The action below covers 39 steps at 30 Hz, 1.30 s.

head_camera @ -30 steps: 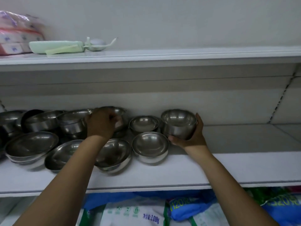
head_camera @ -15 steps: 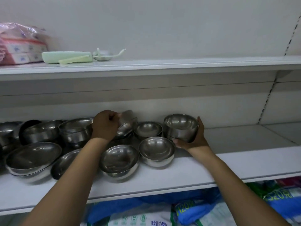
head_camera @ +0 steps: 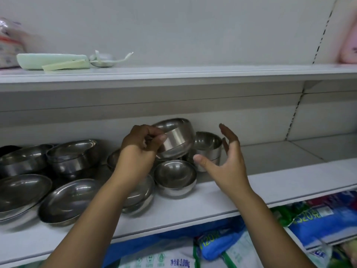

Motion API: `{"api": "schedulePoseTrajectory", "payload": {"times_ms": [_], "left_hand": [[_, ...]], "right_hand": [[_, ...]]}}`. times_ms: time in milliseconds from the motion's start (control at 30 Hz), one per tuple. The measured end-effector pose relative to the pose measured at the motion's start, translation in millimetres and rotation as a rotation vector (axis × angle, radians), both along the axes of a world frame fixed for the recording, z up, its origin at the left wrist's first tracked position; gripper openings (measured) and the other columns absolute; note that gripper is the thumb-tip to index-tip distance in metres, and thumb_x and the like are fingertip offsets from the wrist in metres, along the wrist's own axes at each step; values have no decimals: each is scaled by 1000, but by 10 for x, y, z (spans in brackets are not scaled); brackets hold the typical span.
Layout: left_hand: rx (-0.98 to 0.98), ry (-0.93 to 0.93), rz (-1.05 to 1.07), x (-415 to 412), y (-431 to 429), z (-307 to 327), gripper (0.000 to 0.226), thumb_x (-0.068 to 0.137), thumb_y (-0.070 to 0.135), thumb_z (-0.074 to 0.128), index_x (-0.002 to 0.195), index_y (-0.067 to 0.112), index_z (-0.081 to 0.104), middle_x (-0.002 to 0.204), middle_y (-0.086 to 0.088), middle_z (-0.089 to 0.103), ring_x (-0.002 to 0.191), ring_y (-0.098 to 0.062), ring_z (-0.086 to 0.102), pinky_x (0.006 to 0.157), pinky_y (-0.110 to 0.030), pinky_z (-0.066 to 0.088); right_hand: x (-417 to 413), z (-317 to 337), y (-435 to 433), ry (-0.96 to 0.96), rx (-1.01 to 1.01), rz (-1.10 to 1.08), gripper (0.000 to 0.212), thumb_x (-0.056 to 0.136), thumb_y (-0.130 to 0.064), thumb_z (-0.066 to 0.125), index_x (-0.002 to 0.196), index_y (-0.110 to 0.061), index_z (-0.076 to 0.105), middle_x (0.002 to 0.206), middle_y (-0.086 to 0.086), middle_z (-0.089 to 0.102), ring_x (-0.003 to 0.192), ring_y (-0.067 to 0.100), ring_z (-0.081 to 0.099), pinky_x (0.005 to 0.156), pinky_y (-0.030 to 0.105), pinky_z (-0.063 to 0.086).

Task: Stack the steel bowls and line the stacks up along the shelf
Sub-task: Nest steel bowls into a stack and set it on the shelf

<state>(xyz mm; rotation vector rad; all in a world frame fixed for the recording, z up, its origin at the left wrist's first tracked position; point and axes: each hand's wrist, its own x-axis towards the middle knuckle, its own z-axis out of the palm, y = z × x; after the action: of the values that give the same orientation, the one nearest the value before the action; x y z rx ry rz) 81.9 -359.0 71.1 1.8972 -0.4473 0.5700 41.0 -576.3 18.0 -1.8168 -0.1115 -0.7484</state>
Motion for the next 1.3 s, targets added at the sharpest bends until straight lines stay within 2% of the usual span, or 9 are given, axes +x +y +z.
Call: {"api": "schedulePoseTrajectory", "payload": {"times_ms": [67, 200, 400, 533, 633, 767, 1133, 1233, 1300], "left_hand": [[-10, -2, -110, -148, -79, 7, 13, 93, 13, 69, 86, 23, 68, 94, -2, 66, 78, -2, 65, 71, -10, 48], [-89, 38, -286, -370, -228, -50, 9, 93, 16, 69, 87, 23, 71, 84, 6, 71, 75, -5, 66, 68, -21, 55], [-40, -63, -445, -423, -491, -196, 5, 89, 7, 72, 85, 10, 73, 85, 2, 69, 78, -13, 66, 72, -24, 53], [-45, -124, -412, -390, -825, -361, 4, 84, 12, 78, 84, 16, 76, 88, 10, 72, 90, -11, 68, 83, -27, 53], [-57, -115, -348, -410, -1122, -547, 15, 85, 15, 78, 99, 20, 76, 110, 11, 71, 109, -5, 64, 96, -21, 47], [-132, -45, -236, -481, -1445, -815, 26, 91, 17, 73, 115, 22, 68, 113, 15, 63, 110, 0, 60, 95, -13, 45], [-13, 162, -142, -315, -1922, -1068, 31, 98, 32, 63, 128, 23, 65, 128, 10, 66, 121, -3, 59, 105, -25, 46], [-46, 326, -196, -239, -2027, -1109, 51, 93, 40, 64, 140, 22, 55, 133, 9, 61, 126, -10, 59, 108, -31, 47], [-69, 399, -229, -212, -2068, -1131, 67, 85, 45, 67, 145, 21, 48, 136, 8, 56, 129, -12, 56, 111, -36, 46]], "right_hand": [[-37, 35, 10, 14, 6, 48, 114, 58, -66, 82, 154, -38, 28, 153, -23, 36, 140, -3, 37, 106, 10, 34], [-174, 14, -57, 78, 64, 151, 124, 52, -74, 84, 155, -39, 24, 149, -23, 44, 138, 1, 46, 110, 28, 44], [-443, -159, -333, 131, 216, 207, 96, 60, -42, 88, 144, -24, 46, 133, -2, 64, 118, 13, 65, 86, 24, 55], [-549, -319, -559, 89, 318, 108, 95, 58, -32, 91, 142, -25, 47, 136, -2, 63, 118, 11, 65, 86, 22, 55], [-594, -435, -763, 70, 354, 33, 97, 53, -29, 93, 139, -30, 48, 138, -4, 60, 122, 10, 63, 93, 25, 55], [-640, -541, -1052, 133, 323, -57, 113, 46, -29, 102, 143, -28, 44, 140, -11, 55, 122, 3, 62, 96, 24, 55], [-373, -553, -1749, 358, 109, -39, 110, 58, -29, 97, 148, -30, 34, 126, -29, 53, 114, -9, 59, 103, 23, 48], [-287, -520, -1939, 476, 36, 44, 94, 54, -45, 97, 130, -45, 42, 120, -30, 58, 114, -7, 59, 104, 25, 47], [-255, -494, -2073, 515, 76, 120, 93, 49, -66, 91, 129, -42, 52, 127, -22, 64, 121, -2, 60, 107, 29, 46]]}}
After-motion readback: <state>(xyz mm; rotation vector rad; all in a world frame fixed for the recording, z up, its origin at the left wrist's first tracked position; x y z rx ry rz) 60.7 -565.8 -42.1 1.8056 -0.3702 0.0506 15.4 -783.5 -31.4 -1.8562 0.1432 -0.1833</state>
